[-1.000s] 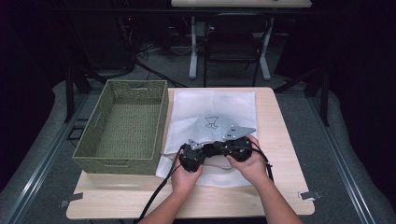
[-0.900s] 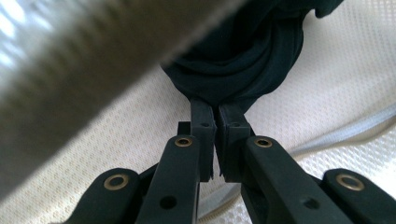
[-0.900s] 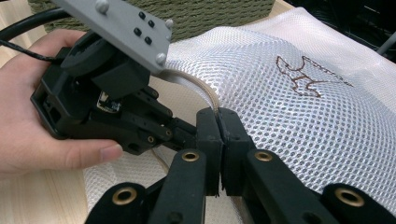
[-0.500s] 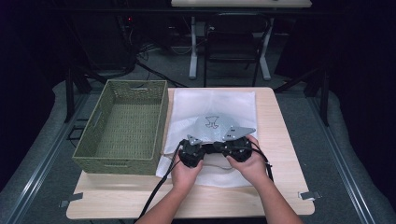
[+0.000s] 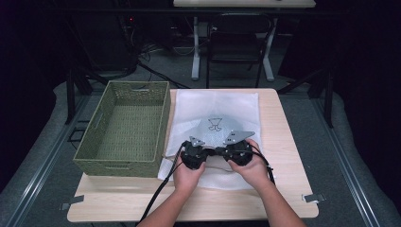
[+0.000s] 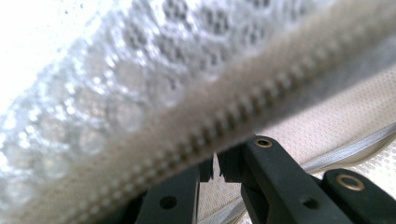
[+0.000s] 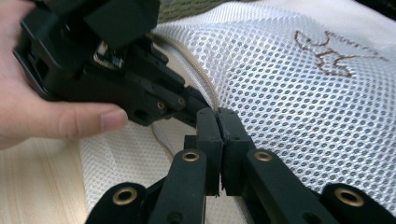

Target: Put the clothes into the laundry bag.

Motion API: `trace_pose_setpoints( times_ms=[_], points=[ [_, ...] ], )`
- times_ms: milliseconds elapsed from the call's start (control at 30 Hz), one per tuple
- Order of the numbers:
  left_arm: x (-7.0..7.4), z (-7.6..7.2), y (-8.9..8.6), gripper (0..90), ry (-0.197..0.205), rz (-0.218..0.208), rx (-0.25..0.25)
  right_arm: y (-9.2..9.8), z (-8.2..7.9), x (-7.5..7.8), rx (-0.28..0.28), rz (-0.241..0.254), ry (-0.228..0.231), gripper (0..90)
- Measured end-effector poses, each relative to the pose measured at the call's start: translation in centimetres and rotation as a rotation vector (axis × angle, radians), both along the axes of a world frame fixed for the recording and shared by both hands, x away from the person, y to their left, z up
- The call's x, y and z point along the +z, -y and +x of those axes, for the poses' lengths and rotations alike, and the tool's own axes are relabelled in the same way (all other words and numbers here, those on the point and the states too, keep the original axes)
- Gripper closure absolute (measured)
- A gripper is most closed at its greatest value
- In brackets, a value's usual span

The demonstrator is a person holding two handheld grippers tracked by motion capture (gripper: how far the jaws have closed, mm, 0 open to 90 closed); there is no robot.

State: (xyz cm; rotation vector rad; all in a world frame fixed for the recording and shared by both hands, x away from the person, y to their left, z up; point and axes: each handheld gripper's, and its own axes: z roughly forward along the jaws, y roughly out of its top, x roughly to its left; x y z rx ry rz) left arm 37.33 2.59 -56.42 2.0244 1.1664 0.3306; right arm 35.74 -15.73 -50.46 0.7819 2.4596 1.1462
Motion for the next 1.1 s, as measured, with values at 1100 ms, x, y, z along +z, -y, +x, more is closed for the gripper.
trace_pose_setpoints(
  times_ms=[1100],
  points=[
    [-0.5, 1.8, 0.4, 85.6, -0.012, -0.001, 0.131, -0.5, -0.4, 0.1, 0.021, -0.008, 0.010, 88.8]
  ],
)
